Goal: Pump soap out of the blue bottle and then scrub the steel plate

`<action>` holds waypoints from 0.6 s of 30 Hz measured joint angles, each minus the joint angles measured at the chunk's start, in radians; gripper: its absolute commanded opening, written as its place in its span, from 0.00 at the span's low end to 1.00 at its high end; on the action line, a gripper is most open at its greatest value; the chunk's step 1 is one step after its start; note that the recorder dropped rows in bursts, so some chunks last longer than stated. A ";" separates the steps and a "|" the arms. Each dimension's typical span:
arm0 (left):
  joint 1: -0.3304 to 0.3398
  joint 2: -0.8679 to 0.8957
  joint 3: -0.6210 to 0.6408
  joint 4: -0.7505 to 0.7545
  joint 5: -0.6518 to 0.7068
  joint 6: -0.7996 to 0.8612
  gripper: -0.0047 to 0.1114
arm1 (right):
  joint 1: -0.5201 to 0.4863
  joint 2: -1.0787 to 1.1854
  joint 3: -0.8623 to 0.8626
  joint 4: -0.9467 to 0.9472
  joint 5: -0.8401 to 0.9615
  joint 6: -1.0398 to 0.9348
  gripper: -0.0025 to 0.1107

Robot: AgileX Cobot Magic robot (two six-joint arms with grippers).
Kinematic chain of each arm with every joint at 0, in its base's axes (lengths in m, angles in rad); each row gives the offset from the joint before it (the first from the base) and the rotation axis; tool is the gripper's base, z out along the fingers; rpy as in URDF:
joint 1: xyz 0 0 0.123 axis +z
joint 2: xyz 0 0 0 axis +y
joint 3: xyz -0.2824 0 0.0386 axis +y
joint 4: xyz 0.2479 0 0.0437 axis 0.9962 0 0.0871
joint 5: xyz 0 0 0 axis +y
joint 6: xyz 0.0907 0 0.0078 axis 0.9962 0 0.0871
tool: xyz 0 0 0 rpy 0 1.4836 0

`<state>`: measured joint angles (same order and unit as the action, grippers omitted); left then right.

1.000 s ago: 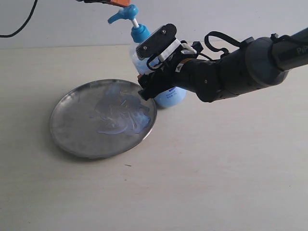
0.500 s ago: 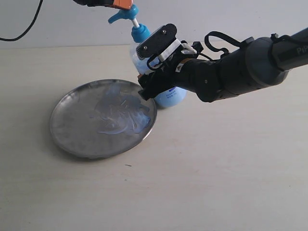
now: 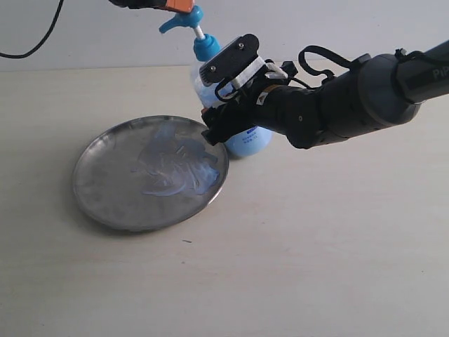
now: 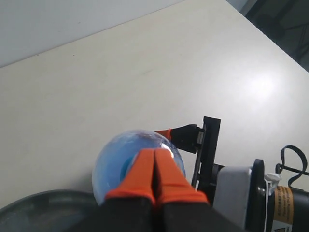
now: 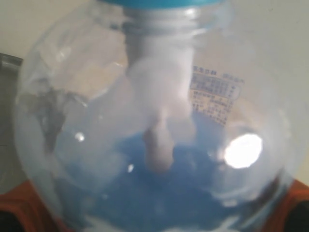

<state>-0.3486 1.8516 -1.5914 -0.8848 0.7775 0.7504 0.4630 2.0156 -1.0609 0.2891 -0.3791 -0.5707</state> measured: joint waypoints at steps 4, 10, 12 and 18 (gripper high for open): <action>0.000 0.006 -0.004 0.000 0.000 0.002 0.04 | -0.002 0.000 0.000 0.004 0.000 0.004 0.02; 0.000 0.008 -0.004 0.002 0.002 0.004 0.04 | -0.002 0.000 0.000 0.004 0.000 0.006 0.02; 0.000 0.010 -0.008 0.004 0.004 0.004 0.04 | -0.002 0.000 0.000 0.004 0.000 0.006 0.02; 0.000 0.012 -0.009 0.004 0.004 0.008 0.04 | -0.002 0.000 0.000 0.004 0.000 0.006 0.02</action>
<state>-0.3486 1.8635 -1.6005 -0.8808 0.7814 0.7588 0.4614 2.0156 -1.0609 0.2930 -0.3791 -0.5651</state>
